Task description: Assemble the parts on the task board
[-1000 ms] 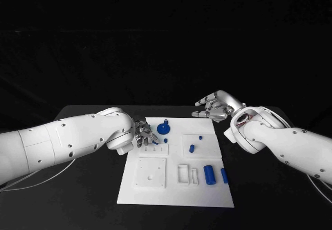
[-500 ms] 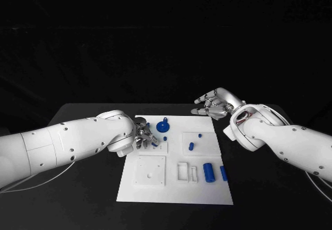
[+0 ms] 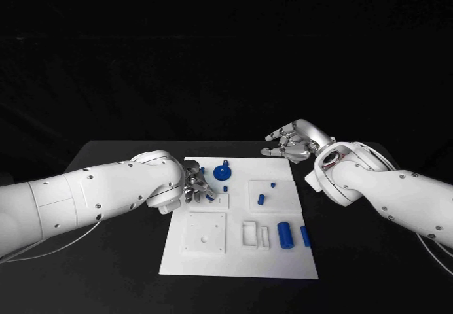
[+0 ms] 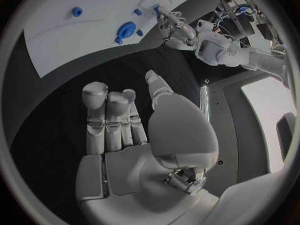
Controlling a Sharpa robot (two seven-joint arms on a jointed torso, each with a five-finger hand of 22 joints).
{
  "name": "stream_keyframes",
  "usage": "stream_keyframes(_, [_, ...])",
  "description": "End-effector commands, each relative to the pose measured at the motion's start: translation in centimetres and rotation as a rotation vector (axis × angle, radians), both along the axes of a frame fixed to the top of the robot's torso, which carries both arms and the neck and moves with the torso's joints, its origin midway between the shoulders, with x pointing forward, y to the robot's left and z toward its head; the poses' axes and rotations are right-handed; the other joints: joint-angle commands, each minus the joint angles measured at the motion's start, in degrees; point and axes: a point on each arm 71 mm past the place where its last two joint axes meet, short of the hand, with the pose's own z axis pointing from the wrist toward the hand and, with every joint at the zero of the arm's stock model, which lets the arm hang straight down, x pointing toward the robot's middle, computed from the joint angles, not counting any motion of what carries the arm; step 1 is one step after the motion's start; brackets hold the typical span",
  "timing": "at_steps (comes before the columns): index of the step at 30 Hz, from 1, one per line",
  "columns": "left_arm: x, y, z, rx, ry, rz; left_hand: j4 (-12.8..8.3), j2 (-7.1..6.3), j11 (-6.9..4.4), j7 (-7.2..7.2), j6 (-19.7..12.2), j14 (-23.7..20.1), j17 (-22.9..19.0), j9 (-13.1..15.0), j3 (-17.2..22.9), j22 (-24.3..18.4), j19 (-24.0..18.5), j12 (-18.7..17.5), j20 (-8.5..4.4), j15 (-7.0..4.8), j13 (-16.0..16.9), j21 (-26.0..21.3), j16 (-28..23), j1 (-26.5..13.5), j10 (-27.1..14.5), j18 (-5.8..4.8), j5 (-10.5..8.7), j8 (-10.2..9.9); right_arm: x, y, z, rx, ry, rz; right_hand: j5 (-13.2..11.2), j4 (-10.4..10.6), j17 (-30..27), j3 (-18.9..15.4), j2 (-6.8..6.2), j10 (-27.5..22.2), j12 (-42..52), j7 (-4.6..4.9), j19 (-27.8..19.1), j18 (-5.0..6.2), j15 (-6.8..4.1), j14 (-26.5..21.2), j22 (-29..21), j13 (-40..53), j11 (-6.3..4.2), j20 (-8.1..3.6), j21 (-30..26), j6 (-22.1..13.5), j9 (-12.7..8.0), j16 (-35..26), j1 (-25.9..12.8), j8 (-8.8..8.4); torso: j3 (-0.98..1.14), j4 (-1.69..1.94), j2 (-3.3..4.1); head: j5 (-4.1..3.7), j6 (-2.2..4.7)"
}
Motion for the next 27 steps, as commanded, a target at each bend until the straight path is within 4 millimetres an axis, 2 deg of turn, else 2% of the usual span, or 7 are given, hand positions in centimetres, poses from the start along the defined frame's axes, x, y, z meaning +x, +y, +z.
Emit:
stream_keyframes(1, [-0.18,0.10,-0.35,0.037,0.020,-0.019,-1.6,0.68,-1.44,-7.13,12.2,-0.3,-0.1,29.7,1.5,1.6,0.7,-0.2,0.05,-0.27,0.0,-1.5,0.3,-0.1,2.1,-0.41,0.38,1.5,-0.02,0.07,0.02,0.001,-0.002,0.010,0.3,-0.3,-0.1,-0.1,0.51,-0.5,0.3,0.10,0.6,1.08,-0.06,-0.3,4.6,-0.1,0.02,0.25,-0.2,0.5,-0.1,-0.3,-0.2,-0.20,-0.05,-0.02,0.02,-0.02,-0.04])
stream_keyframes(10, [-0.39,0.12,-0.53,0.051,0.042,-0.034,-1.5,0.78,-1.25,-6.99,12.2,-0.3,-0.1,29.6,1.4,7.4,2.7,0.2,0.18,-0.16,0.3,-7.1,0.5,-0.3,2.0,-0.41,0.15,1.7,0.00,0.07,-0.02,0.000,0.002,0.010,0.4,-0.2,-0.1,-0.1,0.48,-0.6,0.3,0.09,0.6,1.08,-0.07,-0.3,4.6,-0.1,0.02,0.24,-0.3,0.5,-0.1,-0.3,-0.2,-0.19,-0.07,0.00,0.01,-0.07,-0.32])
stream_keyframes(27, [-0.56,0.02,-0.65,0.054,0.054,-0.043,-1.3,0.94,-1.21,-6.98,12.1,-0.4,-0.3,29.5,1.4,7.9,3.2,-0.1,0.28,-0.11,0.3,-8.5,0.4,-0.4,2.0,-0.41,-0.29,1.6,0.05,0.18,-0.09,-0.001,0.007,0.013,0.5,-0.2,-0.1,-0.2,0.50,-0.6,0.4,0.07,0.6,1.07,-0.08,-0.3,4.6,-0.2,0.01,0.24,-0.3,0.6,-0.1,-0.3,-0.3,-0.19,-0.04,-0.04,-0.03,-0.05,-0.53])
